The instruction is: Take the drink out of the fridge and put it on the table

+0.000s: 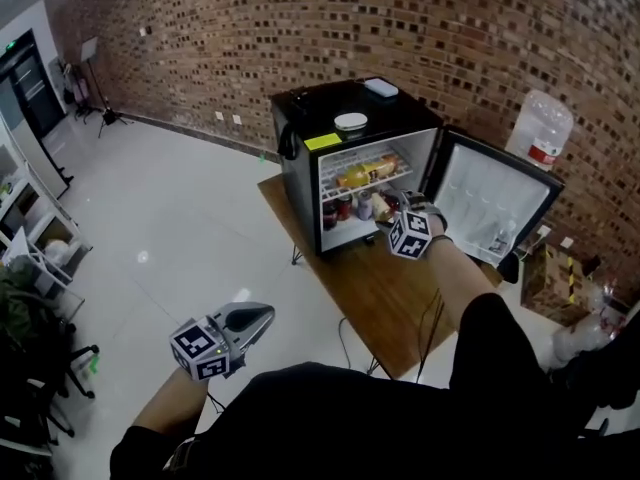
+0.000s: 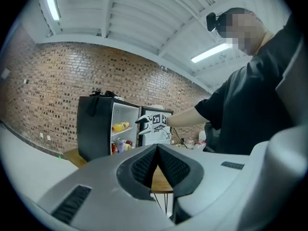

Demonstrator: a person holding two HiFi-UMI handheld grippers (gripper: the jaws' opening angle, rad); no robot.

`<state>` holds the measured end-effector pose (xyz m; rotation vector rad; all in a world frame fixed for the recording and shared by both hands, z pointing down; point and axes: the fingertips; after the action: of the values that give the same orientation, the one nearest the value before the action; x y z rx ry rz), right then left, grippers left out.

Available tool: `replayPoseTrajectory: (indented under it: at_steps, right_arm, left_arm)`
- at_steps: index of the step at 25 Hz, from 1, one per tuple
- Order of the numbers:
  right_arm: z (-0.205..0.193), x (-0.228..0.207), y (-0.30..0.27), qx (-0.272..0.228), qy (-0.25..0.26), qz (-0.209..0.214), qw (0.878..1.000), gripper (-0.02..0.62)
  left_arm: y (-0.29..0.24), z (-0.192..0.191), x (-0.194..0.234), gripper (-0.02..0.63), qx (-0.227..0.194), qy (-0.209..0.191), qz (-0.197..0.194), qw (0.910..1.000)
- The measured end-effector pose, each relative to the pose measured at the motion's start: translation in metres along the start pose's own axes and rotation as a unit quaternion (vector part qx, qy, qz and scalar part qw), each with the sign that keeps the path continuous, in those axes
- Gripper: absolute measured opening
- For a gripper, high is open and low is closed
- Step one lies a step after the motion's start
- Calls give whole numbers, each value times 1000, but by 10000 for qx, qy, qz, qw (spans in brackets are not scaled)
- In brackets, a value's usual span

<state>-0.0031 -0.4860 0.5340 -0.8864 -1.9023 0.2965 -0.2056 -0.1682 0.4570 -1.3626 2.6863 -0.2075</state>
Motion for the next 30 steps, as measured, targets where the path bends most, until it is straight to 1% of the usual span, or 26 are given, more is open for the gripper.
replayPoseTrajectory:
  at_steps: [2,4,7,10,12,18,23,26,27,30]
  right_arm:
    - [-11,-13,-23,21,201,23,9998,348]
    - [-19,-29,-43,-5,233,-19,9997,351]
    - [-27,-58,-69,-12,282,-190,9994,360]
    - [-23,-83,-88,-119,309,-369,9988,360]
    - [-18,-88,-99,-210,352,-404,9983,360]
    - [-7,-71,-129,-131,917,-413,9948,360]
    - [2,-64,-144,59,1209,-403,9918,360]
    - [2,-64,-155,184,1206,-391,9918,368]
    - [2,-65,-158,240,1180,-368,9920,381]
    - [-2,-65,-160,485,1247,-215,9908,396]
  left_arm:
    - [-28,3,13,-6,12,-36,49,10000]
    - [-55,4,24,-6,-14,46,49,10000]
    - [-92,6,31,-6,49,98,-88,9999]
    - [-115,3,37,-6,146,141,-156,9997]
    - [-123,2,43,-6,143,260,-122,9995]
    - [-117,2,58,-6,88,595,139,9981]
    - [-96,-4,64,-6,172,573,314,9977]
    - [-83,-4,65,-6,229,568,389,9974]
    - [-78,-4,65,-6,257,556,402,9973]
    - [-64,-7,68,-6,362,514,475,9969]
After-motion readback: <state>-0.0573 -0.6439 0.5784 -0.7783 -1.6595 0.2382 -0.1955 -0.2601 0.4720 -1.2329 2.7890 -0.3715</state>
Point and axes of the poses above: the fingertips, and each gripper's own axes: y backward along the fingers, x to its left, z out of its top, and after that the axes turned 9 degrees about -y, right-handed
